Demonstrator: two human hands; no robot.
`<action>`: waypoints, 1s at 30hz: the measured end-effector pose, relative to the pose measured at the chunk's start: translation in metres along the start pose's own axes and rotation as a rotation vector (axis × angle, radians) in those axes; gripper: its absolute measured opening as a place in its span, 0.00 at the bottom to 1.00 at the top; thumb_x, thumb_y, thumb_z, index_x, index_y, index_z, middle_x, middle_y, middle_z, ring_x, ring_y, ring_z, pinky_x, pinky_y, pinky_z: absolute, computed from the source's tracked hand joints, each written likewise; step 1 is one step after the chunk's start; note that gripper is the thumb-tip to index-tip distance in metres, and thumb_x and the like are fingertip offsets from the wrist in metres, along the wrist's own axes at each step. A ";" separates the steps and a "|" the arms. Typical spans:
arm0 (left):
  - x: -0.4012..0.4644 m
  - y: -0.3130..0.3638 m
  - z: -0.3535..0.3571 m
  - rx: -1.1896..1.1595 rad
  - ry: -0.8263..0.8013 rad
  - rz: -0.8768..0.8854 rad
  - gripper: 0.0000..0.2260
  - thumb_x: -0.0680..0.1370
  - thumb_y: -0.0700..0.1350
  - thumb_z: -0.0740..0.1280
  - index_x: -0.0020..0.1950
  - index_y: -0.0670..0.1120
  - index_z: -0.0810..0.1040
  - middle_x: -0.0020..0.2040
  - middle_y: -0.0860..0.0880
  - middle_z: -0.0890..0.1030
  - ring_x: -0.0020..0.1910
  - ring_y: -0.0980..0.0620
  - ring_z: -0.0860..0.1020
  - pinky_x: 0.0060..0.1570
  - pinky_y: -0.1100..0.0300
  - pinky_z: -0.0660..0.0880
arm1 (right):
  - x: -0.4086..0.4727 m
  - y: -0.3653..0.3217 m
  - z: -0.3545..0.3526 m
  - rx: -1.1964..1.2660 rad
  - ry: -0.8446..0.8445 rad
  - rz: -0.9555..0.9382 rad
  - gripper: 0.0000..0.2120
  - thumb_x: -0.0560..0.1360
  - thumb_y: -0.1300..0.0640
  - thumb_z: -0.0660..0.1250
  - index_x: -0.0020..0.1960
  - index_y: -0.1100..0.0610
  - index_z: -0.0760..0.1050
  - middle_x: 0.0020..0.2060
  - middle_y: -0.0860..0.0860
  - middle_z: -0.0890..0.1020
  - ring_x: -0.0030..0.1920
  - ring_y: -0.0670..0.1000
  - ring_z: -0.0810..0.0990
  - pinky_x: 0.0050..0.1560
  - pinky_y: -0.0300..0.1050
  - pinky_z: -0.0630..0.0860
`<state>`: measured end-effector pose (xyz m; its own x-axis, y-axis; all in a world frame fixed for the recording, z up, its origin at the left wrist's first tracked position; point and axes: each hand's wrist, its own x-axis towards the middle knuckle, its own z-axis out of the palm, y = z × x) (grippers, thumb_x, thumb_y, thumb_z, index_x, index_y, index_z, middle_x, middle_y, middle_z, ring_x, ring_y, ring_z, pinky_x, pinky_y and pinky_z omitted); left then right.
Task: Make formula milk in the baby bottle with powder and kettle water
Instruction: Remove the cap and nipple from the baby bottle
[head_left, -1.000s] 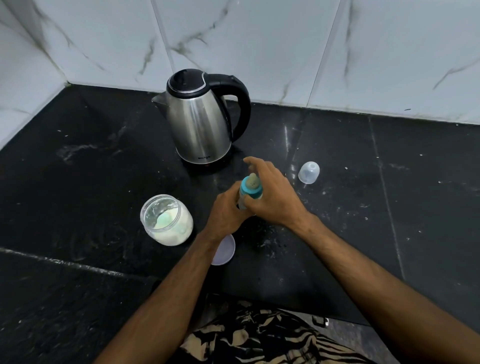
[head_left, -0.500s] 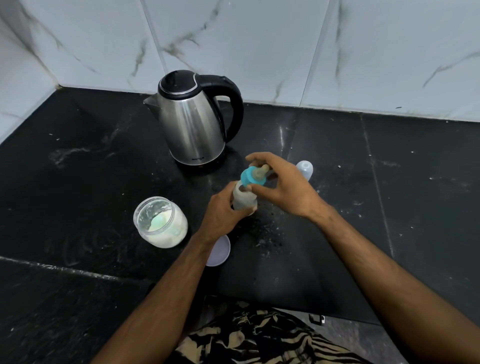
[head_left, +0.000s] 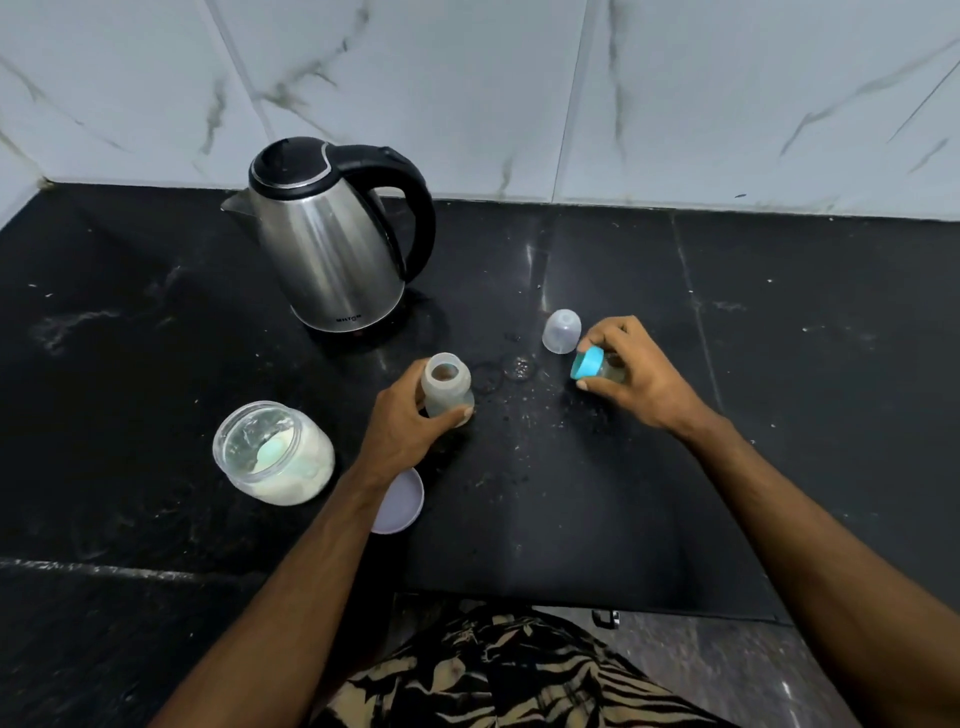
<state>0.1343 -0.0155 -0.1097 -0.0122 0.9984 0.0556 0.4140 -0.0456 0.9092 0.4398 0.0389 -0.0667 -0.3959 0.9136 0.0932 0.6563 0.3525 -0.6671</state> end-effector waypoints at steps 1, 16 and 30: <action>0.000 0.000 0.000 -0.001 0.001 -0.001 0.25 0.69 0.44 0.80 0.57 0.66 0.74 0.52 0.71 0.80 0.54 0.67 0.80 0.54 0.74 0.74 | -0.003 0.004 0.000 -0.002 -0.008 0.013 0.21 0.70 0.64 0.77 0.57 0.50 0.73 0.58 0.51 0.70 0.57 0.48 0.71 0.61 0.47 0.74; -0.002 0.002 0.002 0.008 0.011 -0.009 0.25 0.69 0.45 0.79 0.57 0.66 0.73 0.52 0.72 0.80 0.54 0.67 0.79 0.53 0.74 0.74 | -0.021 0.029 0.018 0.069 0.018 0.134 0.32 0.70 0.63 0.77 0.68 0.47 0.67 0.58 0.47 0.71 0.58 0.48 0.74 0.62 0.48 0.76; -0.004 0.006 0.002 0.019 0.003 -0.015 0.25 0.70 0.43 0.79 0.56 0.67 0.72 0.51 0.75 0.79 0.53 0.72 0.78 0.51 0.78 0.72 | -0.017 0.035 0.033 0.076 0.024 0.112 0.34 0.71 0.61 0.77 0.70 0.44 0.65 0.57 0.44 0.72 0.57 0.38 0.73 0.57 0.31 0.69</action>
<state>0.1386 -0.0194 -0.1051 -0.0213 0.9988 0.0433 0.4312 -0.0299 0.9017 0.4481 0.0293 -0.1163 -0.3063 0.9514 0.0320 0.6446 0.2320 -0.7284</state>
